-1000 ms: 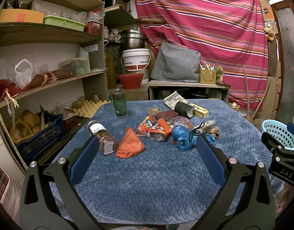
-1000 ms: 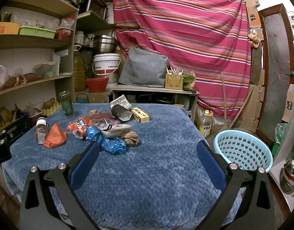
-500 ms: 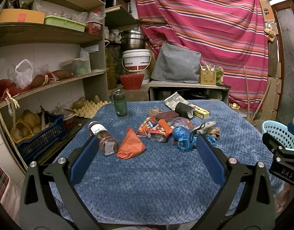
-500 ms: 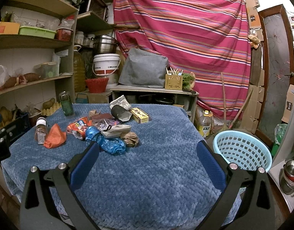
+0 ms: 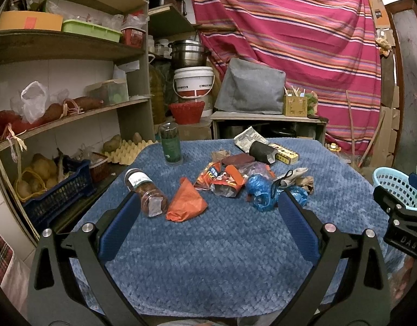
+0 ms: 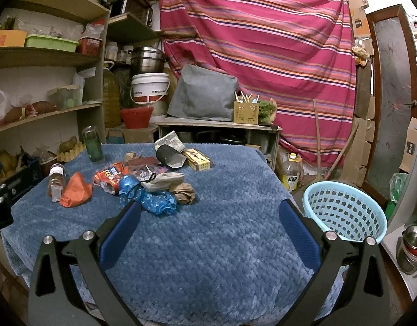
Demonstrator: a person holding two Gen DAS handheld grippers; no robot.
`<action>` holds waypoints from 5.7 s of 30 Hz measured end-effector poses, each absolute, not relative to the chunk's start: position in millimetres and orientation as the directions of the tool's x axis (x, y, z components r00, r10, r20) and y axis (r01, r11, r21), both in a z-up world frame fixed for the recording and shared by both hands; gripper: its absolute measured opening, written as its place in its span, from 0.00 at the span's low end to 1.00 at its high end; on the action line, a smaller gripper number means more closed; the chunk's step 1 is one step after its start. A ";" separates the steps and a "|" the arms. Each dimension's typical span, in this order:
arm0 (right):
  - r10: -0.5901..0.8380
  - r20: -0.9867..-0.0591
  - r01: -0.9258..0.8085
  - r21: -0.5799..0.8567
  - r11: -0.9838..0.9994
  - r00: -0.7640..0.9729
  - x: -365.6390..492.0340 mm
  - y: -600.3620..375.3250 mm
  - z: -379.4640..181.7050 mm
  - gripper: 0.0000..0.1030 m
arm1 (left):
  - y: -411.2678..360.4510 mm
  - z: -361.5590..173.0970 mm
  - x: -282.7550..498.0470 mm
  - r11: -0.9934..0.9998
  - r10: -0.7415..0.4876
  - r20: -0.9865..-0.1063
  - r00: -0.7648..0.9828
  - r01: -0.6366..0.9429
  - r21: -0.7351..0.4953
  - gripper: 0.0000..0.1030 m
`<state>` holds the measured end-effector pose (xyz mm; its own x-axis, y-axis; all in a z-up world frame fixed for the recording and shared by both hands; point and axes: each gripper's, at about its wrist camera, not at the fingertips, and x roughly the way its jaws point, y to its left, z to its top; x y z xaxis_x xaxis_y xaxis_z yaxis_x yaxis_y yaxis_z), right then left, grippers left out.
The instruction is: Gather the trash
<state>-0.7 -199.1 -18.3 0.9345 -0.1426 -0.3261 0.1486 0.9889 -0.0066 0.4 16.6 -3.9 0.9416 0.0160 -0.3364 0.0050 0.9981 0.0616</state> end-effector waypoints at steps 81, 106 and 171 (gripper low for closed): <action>-0.048 -0.540 0.001 -0.086 0.996 0.840 203.4 -186.8 -37.8 0.96 | 55.3 -55.3 191.3 0.995 -0.096 -0.599 0.795 0.092 -0.037 0.03; 0.072 -0.658 -0.135 -0.046 0.990 0.749 229.1 -170.8 -49.8 0.06 | 63.9 -42.6 179.1 0.993 -0.116 -0.608 0.786 0.091 -0.073 0.03; -0.363 -0.594 0.454 0.005 0.891 0.718 68.4 -571.0 -52.5 0.09 | -409.0 -36.4 154.6 0.780 -0.529 -0.553 0.644 0.625 -0.019 0.80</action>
